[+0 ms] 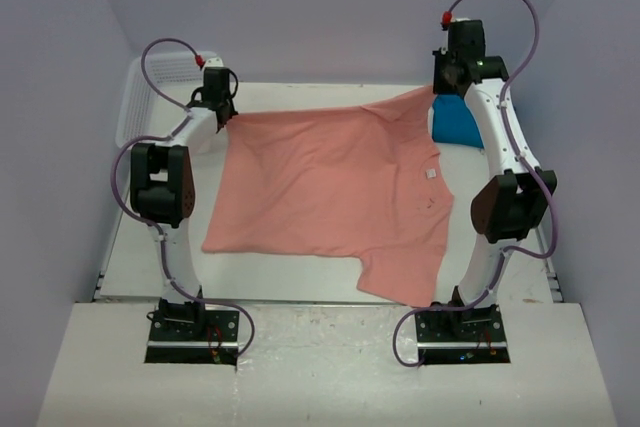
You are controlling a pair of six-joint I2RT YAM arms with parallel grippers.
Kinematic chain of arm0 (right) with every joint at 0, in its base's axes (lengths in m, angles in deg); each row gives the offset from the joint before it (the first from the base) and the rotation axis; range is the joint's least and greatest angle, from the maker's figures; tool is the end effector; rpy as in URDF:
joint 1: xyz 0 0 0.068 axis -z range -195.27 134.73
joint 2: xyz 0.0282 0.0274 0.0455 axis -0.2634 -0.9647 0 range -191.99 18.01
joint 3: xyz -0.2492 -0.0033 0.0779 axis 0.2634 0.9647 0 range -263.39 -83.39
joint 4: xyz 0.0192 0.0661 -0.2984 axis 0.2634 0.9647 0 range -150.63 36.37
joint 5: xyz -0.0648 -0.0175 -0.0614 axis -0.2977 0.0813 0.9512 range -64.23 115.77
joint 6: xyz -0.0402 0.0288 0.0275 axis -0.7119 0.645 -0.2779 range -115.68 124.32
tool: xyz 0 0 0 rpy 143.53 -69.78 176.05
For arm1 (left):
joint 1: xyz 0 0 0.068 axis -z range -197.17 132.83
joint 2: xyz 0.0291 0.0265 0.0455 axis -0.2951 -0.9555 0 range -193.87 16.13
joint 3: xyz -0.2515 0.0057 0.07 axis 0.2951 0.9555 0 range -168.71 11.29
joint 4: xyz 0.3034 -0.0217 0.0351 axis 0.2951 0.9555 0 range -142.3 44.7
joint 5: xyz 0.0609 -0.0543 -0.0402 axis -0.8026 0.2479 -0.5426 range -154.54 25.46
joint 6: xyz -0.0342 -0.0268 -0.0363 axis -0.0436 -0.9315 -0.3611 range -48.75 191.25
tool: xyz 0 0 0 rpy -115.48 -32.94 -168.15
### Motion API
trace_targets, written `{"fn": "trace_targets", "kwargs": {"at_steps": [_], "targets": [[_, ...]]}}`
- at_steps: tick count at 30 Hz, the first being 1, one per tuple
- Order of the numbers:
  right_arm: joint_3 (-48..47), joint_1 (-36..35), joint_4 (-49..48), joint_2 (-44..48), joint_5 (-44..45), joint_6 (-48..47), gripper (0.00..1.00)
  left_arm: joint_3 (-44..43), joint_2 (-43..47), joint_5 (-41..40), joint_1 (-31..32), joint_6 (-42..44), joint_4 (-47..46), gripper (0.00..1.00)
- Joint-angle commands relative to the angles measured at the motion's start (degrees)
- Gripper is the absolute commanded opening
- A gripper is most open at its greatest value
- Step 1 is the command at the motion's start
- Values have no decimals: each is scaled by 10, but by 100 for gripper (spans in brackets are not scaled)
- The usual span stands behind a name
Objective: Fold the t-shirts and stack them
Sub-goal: Grap the side of the flattened tshirt furthest away from the robot with both arms
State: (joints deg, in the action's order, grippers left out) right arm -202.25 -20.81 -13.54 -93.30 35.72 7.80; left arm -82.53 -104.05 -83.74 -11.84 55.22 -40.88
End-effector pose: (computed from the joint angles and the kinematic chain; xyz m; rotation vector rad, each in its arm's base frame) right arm 0.4790 0.0395 0.3742 0.0519 2.2502 -0.1119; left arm 0.5222 -0.0355 0.1870 -0.3841 2.1586 0.1647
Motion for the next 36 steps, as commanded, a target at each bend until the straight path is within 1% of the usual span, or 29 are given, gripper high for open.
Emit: {"fn": "trace_targets", "kwargs": {"at_steps": [1,4,7,12,16,22,27,29,36], "targets": [[23,-2,-6,29,20,19,0,10,22,8,0,-9,1,0],[34,-2,-2,36,20,19,0,8,19,3,7,-5,4,0],[42,-10,-3,46,16,19,0,2,16,14,10,-4,3,0],[46,-23,5,50,30,24,0,14,36,9,23,-19,9,0],[77,-27,12,71,33,47,0,56,78,-24,35,-46,12,0],[132,-44,23,111,51,68,0,153,150,-57,37,-92,24,0],[169,-51,41,152,54,90,0,187,193,-106,39,-128,65,0],[188,-54,46,164,52,93,0,200,202,-108,42,-129,69,0],[264,-62,48,208,59,107,0,202,201,-114,57,-148,108,0]]}}
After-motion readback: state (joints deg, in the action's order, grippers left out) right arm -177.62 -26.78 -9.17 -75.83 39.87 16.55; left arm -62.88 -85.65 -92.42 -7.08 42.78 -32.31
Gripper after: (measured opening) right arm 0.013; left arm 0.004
